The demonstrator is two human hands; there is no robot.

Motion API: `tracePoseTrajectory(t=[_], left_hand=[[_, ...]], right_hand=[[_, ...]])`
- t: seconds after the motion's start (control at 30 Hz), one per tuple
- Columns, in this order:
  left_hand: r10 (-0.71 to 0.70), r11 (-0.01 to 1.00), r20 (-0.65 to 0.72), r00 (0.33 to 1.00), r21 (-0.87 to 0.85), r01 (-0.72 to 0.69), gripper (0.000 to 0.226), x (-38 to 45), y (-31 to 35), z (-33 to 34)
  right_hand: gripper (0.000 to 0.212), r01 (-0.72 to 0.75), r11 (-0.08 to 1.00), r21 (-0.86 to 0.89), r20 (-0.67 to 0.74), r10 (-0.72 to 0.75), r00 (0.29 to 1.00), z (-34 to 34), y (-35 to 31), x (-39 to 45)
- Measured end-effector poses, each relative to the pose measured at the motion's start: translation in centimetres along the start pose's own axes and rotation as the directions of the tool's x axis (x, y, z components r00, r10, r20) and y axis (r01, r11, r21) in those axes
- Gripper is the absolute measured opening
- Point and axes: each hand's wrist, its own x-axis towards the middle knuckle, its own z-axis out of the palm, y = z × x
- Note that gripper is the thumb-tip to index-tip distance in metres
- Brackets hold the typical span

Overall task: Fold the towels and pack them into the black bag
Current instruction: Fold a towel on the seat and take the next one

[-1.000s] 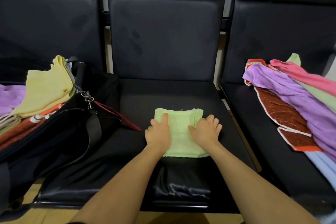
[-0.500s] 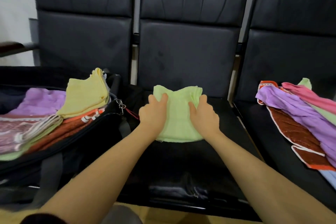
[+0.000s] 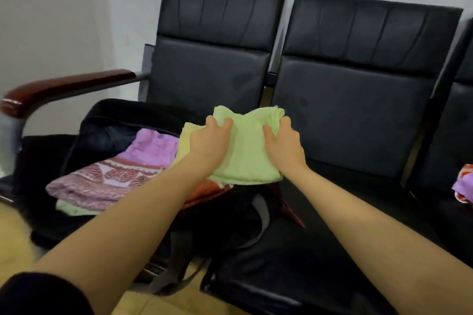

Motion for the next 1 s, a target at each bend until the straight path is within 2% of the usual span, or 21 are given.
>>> tracePoseTrajectory(t=[0.13,0.27,0.33,0.5,0.63,0.7,0.77,0.83,0.87,0.93,1.0], left_hand=[[-0.037,0.999,-0.057,0.998,0.013,0.038,0.040,2.1,-6.4,2.6],[-0.070,0.995,0.125,0.990,0.074,0.061,0.049,4.3,-11.9,4.8],[-0.079,0.990,0.117,0.990,0.123,0.064,0.049,5.2,-14.4,6.0],[-0.083,0.969,0.129,0.988,0.243,0.050,0.050,6.8,-19.1,9.6],[-0.030,0.954,0.062,0.998,0.301,0.010,0.041,7.2,-21.7,13.3],[0.008,0.929,0.081,0.997,0.369,-0.038,0.041,6.7,-21.9,14.9],[0.036,0.918,0.114,0.993,0.388,-0.078,0.044,6.6,-21.6,16.3],[0.117,0.905,0.096,0.988,0.399,-0.147,0.047,7.0,-21.1,17.1],[0.142,0.906,0.090,0.986,0.390,-0.166,0.047,7.3,-21.1,17.4],[0.109,0.945,0.148,0.983,0.293,-0.149,0.049,7.5,-21.6,18.1],[0.056,0.958,0.226,0.973,0.263,-0.116,0.055,7.3,-22.4,18.7]], right_hand=[[0.033,0.038,0.998,0.043,0.058,-0.041,0.997,5.9,-3.5,2.3],[0.035,0.091,0.990,0.105,0.077,-0.099,0.992,12.2,-6.2,4.8],[0.036,0.105,0.988,0.116,0.095,-0.116,0.989,15.0,-7.3,5.8],[0.031,0.028,0.984,0.175,0.198,-0.063,0.978,21.2,-9.0,7.2],[0.039,0.024,0.999,0.027,0.285,-0.031,0.958,25.6,-8.7,7.4],[0.042,-0.007,0.996,-0.093,0.332,0.038,0.942,27.3,-7.9,7.4],[0.049,0.028,0.972,-0.232,0.317,0.048,0.947,28.7,-7.1,7.4],[0.050,0.143,0.936,-0.321,0.197,-0.081,0.977,29.5,-6.4,7.3],[0.055,0.231,0.901,-0.367,0.129,-0.197,0.972,29.7,-6.1,7.3],[0.071,0.443,0.775,-0.450,0.098,-0.450,0.887,29.7,-5.7,7.4],[0.065,0.627,0.609,-0.486,0.249,-0.591,0.767,29.5,-5.5,7.7]])
